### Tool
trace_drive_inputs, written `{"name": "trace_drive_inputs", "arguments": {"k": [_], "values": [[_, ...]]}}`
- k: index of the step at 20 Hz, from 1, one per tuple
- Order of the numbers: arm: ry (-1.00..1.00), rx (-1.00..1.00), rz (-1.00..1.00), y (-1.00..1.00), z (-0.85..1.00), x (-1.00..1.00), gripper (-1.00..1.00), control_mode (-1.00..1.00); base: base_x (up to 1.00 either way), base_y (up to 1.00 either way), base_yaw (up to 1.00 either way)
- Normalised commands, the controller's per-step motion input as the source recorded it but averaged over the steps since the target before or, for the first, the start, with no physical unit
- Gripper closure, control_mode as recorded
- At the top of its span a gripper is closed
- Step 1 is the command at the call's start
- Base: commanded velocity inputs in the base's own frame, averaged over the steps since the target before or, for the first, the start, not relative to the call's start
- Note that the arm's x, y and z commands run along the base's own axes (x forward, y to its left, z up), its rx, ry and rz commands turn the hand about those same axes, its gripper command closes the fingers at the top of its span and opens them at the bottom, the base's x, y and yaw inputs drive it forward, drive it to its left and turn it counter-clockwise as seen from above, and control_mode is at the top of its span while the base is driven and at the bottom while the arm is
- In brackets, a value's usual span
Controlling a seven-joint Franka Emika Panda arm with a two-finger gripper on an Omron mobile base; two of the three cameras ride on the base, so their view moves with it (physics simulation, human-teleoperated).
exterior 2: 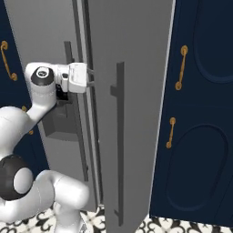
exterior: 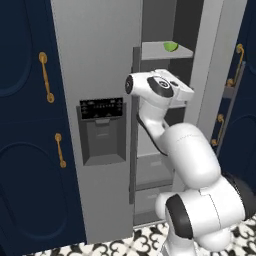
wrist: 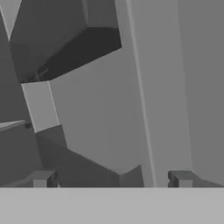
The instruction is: Grab a lemon wedge from the fridge and one ice cube from the ice bowl, and put them in the glass of lemonade.
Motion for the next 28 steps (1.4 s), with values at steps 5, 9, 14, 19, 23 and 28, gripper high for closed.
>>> {"name": "trace_drive_inputs", "arguments": {"k": [5, 9, 14, 19, 23, 28], "values": [[0.00, 0.00, -0.27, -0.94, 0.00, -0.25, -1.00, -1.00, 0.00, 0.00, 0.00], [0.00, 0.05, -0.30, -1.00, 0.00, -0.61, -1.00, -1.00, 0.00, 0.00, 0.00], [-0.01, 0.11, -0.27, -1.00, 0.00, -0.70, -1.00, -1.00, 0.00, 0.00, 0.00], [-0.15, -0.09, 0.20, 0.57, 0.35, -0.89, -1.00, -1.00, 0.00, 0.00, 0.00], [0.05, -0.13, 0.37, 1.00, 0.54, -0.62, -1.00, -1.00, 0.00, 0.00, 0.00], [0.46, 0.10, 0.56, 0.82, 0.11, -0.10, -1.00, -1.00, 0.00, 0.00, 0.00]]}}
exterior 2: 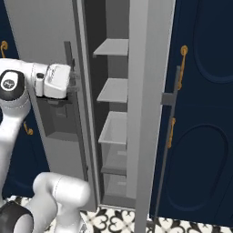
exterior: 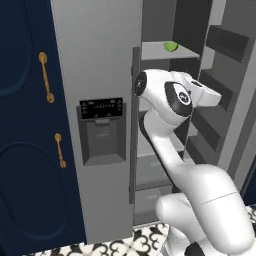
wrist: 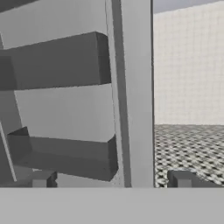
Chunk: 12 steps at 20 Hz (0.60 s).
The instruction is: Grab a lemon wedge from the fridge and one ice cube from the ice bowl, and put them in the glass of lemonade.
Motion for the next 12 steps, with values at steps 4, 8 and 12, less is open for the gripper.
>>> {"name": "trace_drive_inputs", "arguments": {"k": [4, 8, 12], "values": [[0.68, 0.47, 0.65, 0.08, -0.77, 0.00, -1.00, -1.00, 0.00, 0.00, 0.00], [0.56, 0.46, 0.65, 0.00, -0.96, 0.05, -1.00, -1.00, 0.00, 0.00, 0.00], [0.02, 0.21, 0.12, 0.00, -0.22, 0.15, -1.00, -1.00, 0.00, 0.00, 0.00]]}}
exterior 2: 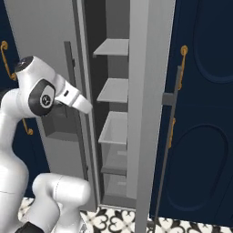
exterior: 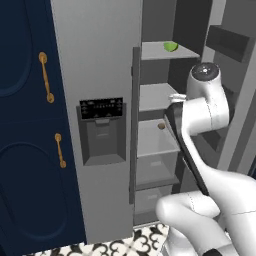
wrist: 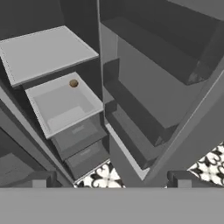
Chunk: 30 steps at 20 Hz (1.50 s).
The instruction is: Grab a lemon wedge from the fridge and one ice cube from the ice bowl, and put them in the glass of lemonade.
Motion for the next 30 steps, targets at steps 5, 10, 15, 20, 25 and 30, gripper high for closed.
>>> {"name": "trace_drive_inputs", "arguments": {"k": [5, 10, 15, 20, 25, 30], "values": [[-0.11, 0.03, 0.06, -0.18, 0.00, -0.03, -1.00, -1.00, 0.00, 0.00, 0.00], [-0.18, 0.00, 0.01, -0.12, 0.09, -0.15, -1.00, -1.00, 0.00, 0.00, 0.00], [-0.04, 0.00, 0.01, -0.08, 0.02, -0.01, -1.00, -1.00, 0.00, 0.00, 0.00], [-0.01, 0.00, 0.02, -0.09, 0.00, 0.00, -1.00, 1.00, 0.20, -0.21, 0.03], [0.00, 0.00, 0.00, 0.00, 0.00, 0.00, -1.00, 1.00, 0.54, -0.04, 0.09], [0.00, 0.00, 0.00, 0.00, 0.00, 0.00, -1.00, 1.00, 0.77, -0.20, 0.07]]}}
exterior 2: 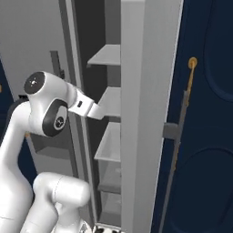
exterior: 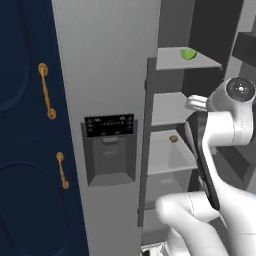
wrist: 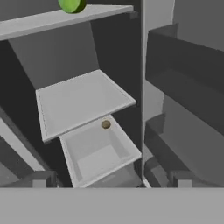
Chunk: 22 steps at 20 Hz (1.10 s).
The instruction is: Grab a lemon wedge from the fridge and one ice cube from the ice bowl, and put them in the glass of lemonade.
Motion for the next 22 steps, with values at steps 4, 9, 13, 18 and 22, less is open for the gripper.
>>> {"name": "trace_drive_inputs", "arguments": {"k": [4, 9, 13, 18, 22], "values": [[0.00, 0.00, 0.00, 0.00, 0.00, 0.00, -1.00, 1.00, 0.23, -0.63, 0.06], [-0.08, 0.01, 0.10, -0.14, 0.70, 0.01, -1.00, -1.00, 0.00, -0.10, 0.02], [-0.10, -0.02, 0.11, 0.00, 1.00, 0.30, -1.00, -1.00, 0.00, 0.00, 0.00], [-0.03, -0.08, 0.16, 0.00, 0.62, 0.87, -1.00, -1.00, 0.00, 0.00, 0.00], [0.04, -0.01, 0.23, -0.04, -0.03, 0.99, -1.00, -1.00, 0.00, 0.00, 0.00]]}}
